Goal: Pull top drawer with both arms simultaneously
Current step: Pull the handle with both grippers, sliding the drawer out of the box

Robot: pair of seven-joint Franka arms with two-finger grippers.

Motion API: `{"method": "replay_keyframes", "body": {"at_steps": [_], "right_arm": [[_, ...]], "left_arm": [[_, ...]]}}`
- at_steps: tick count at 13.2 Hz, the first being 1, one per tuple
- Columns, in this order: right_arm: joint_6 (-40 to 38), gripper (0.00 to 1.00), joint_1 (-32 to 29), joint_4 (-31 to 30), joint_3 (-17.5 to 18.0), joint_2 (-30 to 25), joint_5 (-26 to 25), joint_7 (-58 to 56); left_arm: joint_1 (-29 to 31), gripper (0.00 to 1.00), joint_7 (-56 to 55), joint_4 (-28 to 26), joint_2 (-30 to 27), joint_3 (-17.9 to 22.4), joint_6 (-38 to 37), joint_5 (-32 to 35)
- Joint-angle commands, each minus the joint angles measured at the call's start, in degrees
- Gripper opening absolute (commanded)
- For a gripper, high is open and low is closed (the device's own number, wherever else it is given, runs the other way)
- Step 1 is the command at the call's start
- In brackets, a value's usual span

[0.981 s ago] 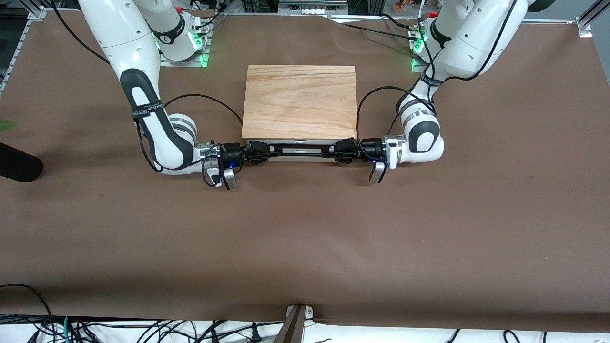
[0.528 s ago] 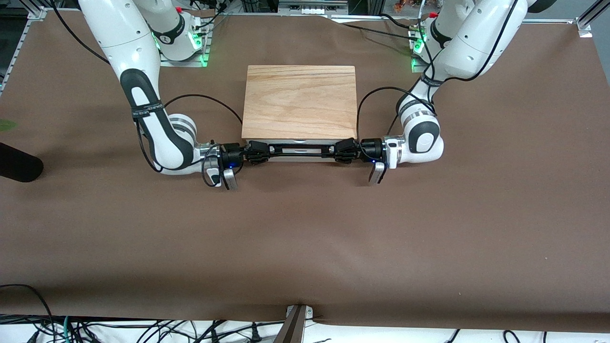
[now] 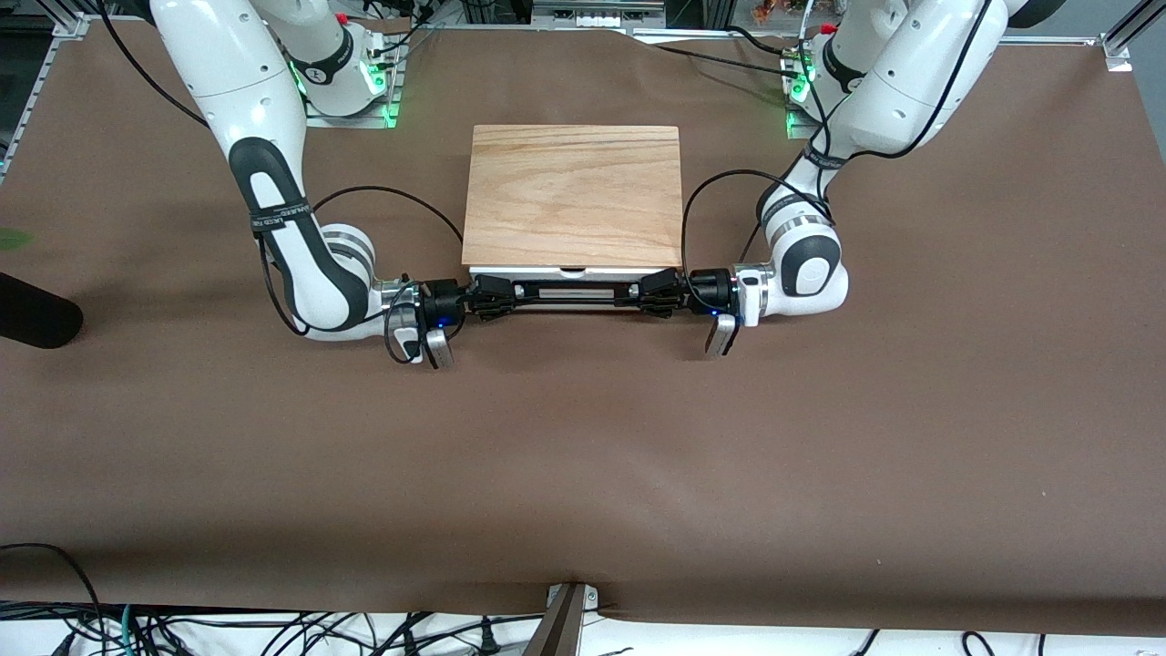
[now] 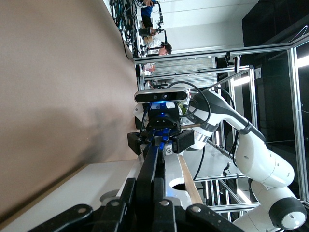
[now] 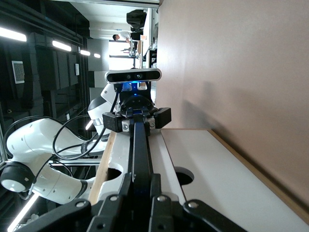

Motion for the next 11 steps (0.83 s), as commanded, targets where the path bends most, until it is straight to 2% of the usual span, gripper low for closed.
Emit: {"method": "replay_keyframes", "body": {"at_steps": [1,11], "right_arm": [[-0.25,0.0,-3.16,5.02,-0.23,0.9,1.6,5.3],[-0.25,0.0,-5.54,10.3,-0.23,3.27,1.34,7.85]], "left_arm": [[-1.23,0.0,1.68,1.87,1.33,0.67,-0.35,0.24],[-0.97,0.0,-2.01,5.82,3.52,2.08,-0.08,0.86]]}}
